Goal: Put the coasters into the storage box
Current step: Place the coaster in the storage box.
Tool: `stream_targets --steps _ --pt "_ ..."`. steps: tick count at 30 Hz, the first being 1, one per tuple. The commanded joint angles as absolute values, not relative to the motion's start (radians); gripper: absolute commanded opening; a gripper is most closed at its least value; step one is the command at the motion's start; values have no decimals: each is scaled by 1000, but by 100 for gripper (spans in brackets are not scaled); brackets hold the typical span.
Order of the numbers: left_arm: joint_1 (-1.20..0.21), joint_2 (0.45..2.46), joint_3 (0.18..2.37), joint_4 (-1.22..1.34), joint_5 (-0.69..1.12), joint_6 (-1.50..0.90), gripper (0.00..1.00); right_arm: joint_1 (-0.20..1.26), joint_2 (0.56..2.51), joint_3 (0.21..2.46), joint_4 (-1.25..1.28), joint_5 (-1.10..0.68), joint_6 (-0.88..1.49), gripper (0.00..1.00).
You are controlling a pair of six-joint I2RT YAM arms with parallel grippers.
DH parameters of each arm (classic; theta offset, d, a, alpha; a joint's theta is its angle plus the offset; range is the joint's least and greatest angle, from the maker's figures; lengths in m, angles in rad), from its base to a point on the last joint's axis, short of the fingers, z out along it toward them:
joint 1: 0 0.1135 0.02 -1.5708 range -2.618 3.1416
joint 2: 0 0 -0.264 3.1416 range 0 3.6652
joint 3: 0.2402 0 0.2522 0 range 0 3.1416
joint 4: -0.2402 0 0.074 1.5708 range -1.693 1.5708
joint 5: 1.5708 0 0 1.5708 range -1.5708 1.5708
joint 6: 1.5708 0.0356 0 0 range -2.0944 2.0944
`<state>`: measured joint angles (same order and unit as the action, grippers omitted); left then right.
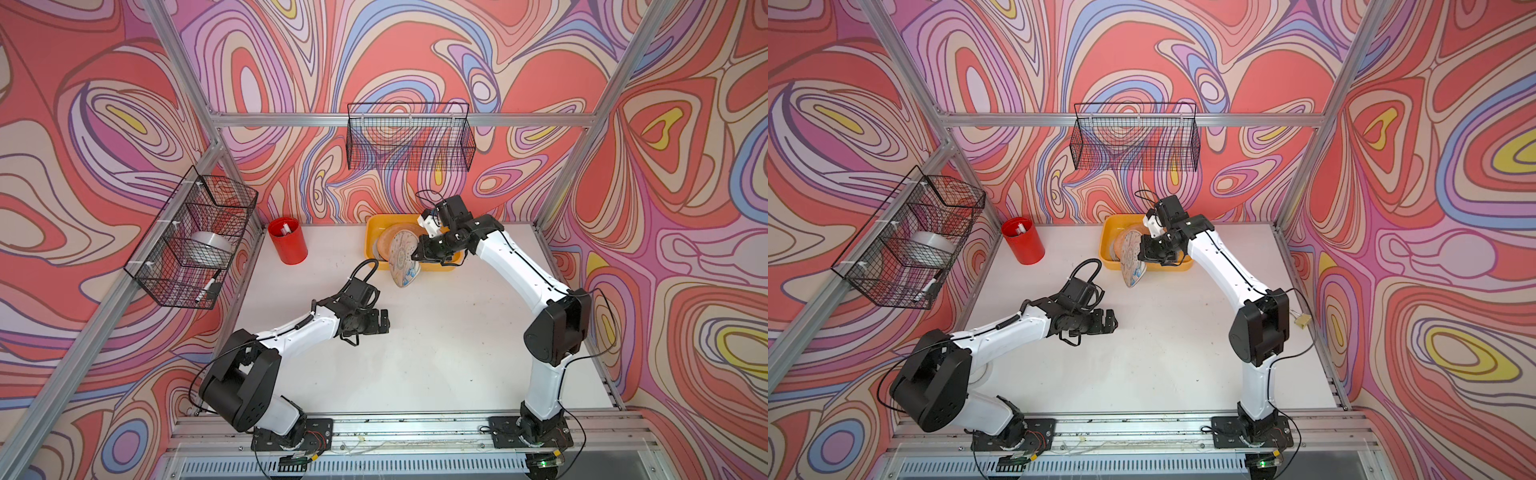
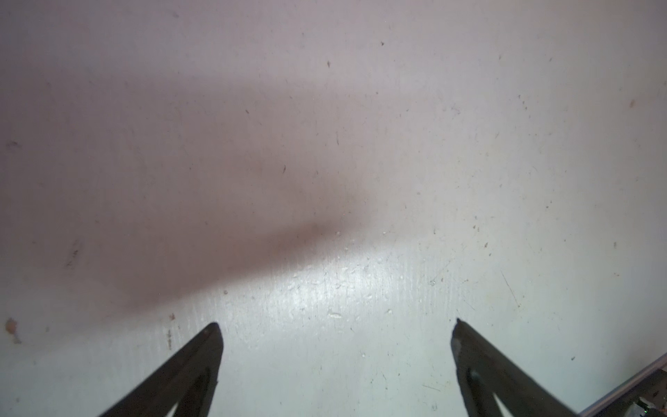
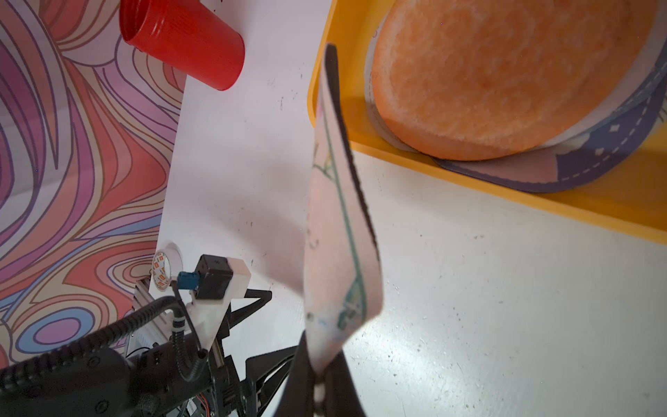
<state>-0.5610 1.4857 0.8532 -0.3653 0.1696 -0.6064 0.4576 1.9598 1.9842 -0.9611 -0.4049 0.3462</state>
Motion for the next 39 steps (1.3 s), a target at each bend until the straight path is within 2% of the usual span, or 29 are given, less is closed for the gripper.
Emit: stream_targets --steps 1,10,16,26,37,39 --pt "-553 1461 834 -356 154 -621 100 453 2038 2075 -936 -405 331 0" --pt "-549 1453 816 -347 157 -631 100 451 2256 2344 -860 -409 334 0" --pt "-548 1451 818 -358 159 -624 100 443 2353 2436 -750 -422 386 0" --pt "-542 1448 816 -364 161 -620 100 358 2488 2438 -702 -404 419 0" --pt "-540 1446 817 -358 159 -622 100 287 2476 2319 -816 -304 331 0" --pt "-540 1448 819 -356 159 -622 100 282 2459 2300 -824 -284 322 6"
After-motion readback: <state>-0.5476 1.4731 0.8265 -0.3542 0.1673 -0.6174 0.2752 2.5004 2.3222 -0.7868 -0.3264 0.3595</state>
